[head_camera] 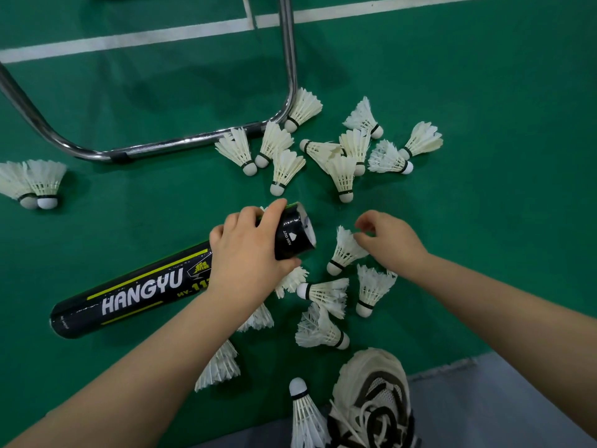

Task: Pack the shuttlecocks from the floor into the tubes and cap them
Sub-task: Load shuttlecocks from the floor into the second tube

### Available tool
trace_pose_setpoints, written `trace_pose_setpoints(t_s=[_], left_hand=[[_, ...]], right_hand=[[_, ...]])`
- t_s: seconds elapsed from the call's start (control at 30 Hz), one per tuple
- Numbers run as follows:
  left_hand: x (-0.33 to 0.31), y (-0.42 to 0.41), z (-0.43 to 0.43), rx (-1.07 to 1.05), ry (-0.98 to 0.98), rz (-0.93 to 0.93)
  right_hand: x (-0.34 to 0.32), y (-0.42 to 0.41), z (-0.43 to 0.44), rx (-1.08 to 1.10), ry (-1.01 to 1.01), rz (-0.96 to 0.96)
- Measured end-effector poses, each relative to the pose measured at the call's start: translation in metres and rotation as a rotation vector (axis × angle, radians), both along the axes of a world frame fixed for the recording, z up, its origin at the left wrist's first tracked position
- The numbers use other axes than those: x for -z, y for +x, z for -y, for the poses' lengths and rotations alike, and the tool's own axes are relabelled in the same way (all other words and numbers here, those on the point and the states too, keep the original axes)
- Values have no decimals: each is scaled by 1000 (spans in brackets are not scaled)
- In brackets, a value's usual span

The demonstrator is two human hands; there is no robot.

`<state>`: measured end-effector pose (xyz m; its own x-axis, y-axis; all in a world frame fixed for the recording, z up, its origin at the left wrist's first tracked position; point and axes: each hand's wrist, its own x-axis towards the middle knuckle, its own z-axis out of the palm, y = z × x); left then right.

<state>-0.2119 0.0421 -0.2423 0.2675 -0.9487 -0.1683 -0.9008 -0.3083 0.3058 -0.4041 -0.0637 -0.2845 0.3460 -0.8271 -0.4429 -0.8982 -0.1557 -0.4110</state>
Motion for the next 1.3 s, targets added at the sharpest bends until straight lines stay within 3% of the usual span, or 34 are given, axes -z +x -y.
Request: trace_pose_setpoints(t_s=[0.73, 0.93, 1.17, 1.3], left_hand=[[4, -5, 0, 22, -2, -1], [5, -7, -1, 20, -2, -5], [6, -7, 1, 20, 5, -3], [6, -6, 3, 19, 12, -9]], right_hand=[[9, -7, -1, -61, 22, -42], [1, -4, 5, 138, 55, 143], [-35, 8, 14, 453, 98, 582], [-56, 19, 4, 382, 176, 689]])
